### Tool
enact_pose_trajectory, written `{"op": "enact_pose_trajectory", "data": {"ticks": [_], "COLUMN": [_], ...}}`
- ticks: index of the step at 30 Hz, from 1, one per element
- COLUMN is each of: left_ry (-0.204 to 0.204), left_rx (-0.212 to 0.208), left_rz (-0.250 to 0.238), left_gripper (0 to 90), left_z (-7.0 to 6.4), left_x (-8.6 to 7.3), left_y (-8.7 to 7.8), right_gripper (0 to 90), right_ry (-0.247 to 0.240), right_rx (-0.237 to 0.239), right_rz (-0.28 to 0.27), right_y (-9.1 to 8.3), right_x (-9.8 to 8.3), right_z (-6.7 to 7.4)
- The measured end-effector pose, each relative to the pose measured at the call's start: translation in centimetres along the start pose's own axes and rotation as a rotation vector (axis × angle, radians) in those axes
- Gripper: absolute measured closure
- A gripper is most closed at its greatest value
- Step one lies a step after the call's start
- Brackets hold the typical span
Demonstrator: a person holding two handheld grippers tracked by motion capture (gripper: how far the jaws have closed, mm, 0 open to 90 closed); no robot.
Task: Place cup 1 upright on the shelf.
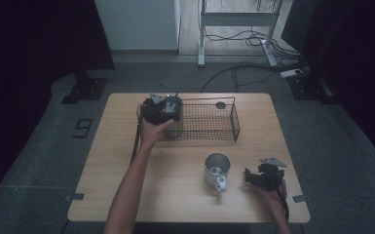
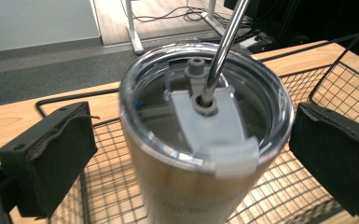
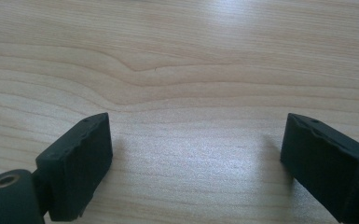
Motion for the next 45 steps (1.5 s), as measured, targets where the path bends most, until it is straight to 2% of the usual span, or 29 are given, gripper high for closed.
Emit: {"op": "enact_pose_trajectory", "data": {"ticks": [9,12,22,29,34,35,39,41,42,43,45], "left_ry": [-0.023,-0.029,0.012,-0.016,-0.020,-0.020,-0.022,-0.018,-0.005,-0.005,-0.009], "left_rx": [-0.015,-0.039,-0.096,-0.124,-0.121,-0.121,-0.128,-0.119,-0.101,-0.101,-0.097], "left_rz": [-0.015,-0.022,-0.027,-0.017,-0.014,-0.014,0.003,0.009,0.022,0.022,0.036], "left_gripper": [1.0,1.1,1.8,2.2,3.3,3.5,4.2,4.2,4.2,4.3,4.5], "left_z": [1.1,1.3,0.0,-0.1,0.3,0.3,0.6,0.6,0.7,0.7,0.8], "left_x": [-1.3,-1.9,-3.4,-4.8,-6.7,-6.7,-8.7,-9.3,-10.1,-10.1,-11.2], "left_y": [-1.9,-2.8,-5.0,-6.2,-7.5,-7.5,-8.4,-8.7,-9.0,-9.0,-9.5], "right_gripper": [8.7,8.9,9.0,9.0,9.0,9.0,9.0,9.1,9.1,9.1,9.1], "right_ry": [0.000,0.001,0.000,0.004,0.002,0.002,0.003,0.004,0.005,0.005,0.004], "right_rx": [0.000,-0.001,-0.003,-0.003,-0.003,-0.003,-0.007,-0.006,-0.006,-0.006,-0.007], "right_rz": [0.000,0.000,0.001,0.000,0.000,0.000,0.000,-0.001,-0.001,-0.001,0.000], "right_y": [0.0,0.0,0.0,0.0,0.0,0.0,0.0,0.0,0.0,0.0,0.0], "right_x": [0.0,0.0,0.0,0.0,0.0,0.0,0.0,0.0,0.0,0.0,0.0], "right_z": [0.0,0.0,0.0,0.0,0.0,0.0,0.0,0.0,0.0,0.0,0.0]}}
Point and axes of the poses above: each handheld gripper's, and its own axes: y roughly forward along the jaws, x roughly out of its top, z roughly to its left, the point moved 3 cm from there along y, roughly forward along the jaws, and after that the axes turned 5 degrees about y, right-handed, at the moved point
